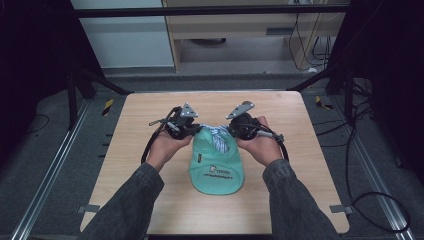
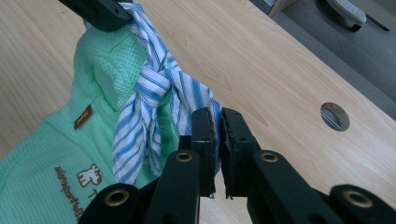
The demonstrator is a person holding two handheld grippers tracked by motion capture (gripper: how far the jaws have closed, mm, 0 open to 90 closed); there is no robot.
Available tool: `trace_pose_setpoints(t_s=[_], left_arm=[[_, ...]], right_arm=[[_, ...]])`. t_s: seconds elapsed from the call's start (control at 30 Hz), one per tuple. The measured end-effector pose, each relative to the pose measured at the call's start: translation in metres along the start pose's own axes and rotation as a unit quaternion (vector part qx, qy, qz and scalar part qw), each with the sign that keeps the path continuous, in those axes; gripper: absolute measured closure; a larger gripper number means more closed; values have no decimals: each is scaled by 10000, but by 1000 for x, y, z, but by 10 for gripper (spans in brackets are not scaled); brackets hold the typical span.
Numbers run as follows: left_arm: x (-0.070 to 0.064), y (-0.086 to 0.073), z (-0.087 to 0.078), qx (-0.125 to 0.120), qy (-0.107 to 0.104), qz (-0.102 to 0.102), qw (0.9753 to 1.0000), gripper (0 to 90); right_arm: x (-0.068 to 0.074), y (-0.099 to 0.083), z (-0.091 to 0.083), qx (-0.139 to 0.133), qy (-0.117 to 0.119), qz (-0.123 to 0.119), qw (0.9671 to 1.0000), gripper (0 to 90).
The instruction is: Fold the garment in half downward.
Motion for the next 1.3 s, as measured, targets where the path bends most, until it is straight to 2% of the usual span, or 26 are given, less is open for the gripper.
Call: trace_pose_setpoints(t_s=[0.2,0.4,0.47,0.67,0.83,1.0,1.13,1.3], left_arm=[[5,9,-1,14,128,70,9999,862],[7,8,0,3,196,88,9998,861],[6,5,-1,16,237,179,9996,861],[1,-6,2,20,218,199,9996,860],[-1,-10,7,50,215,231,9995,861],[5,-2,11,38,255,206,9995,861],[8,4,13,19,298,262,9992,861],[4,1,17,59,256,250,9993,860]], right_arm=[[-4,5,1,11,-36,45,10000,845],[-7,8,8,49,-95,31,9999,845],[-6,7,9,56,-115,-16,9999,844],[3,-1,12,24,-81,-169,9998,844],[5,-7,15,61,-67,-151,9998,843],[0,-4,16,25,-120,-138,9998,843],[-9,-3,19,-10,-199,-47,9998,842],[-10,-8,21,-9,-181,-43,9998,842]])
Point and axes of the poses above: each handheld gripper's, and its own axes: z roughly forward along the jaws, y roughly out of its top, x roughly to its left, the point moved 10 cm from there along z, roughly forward along the jaws, and after that the axes turned 1 degree about -x, right-handed, at the moved point
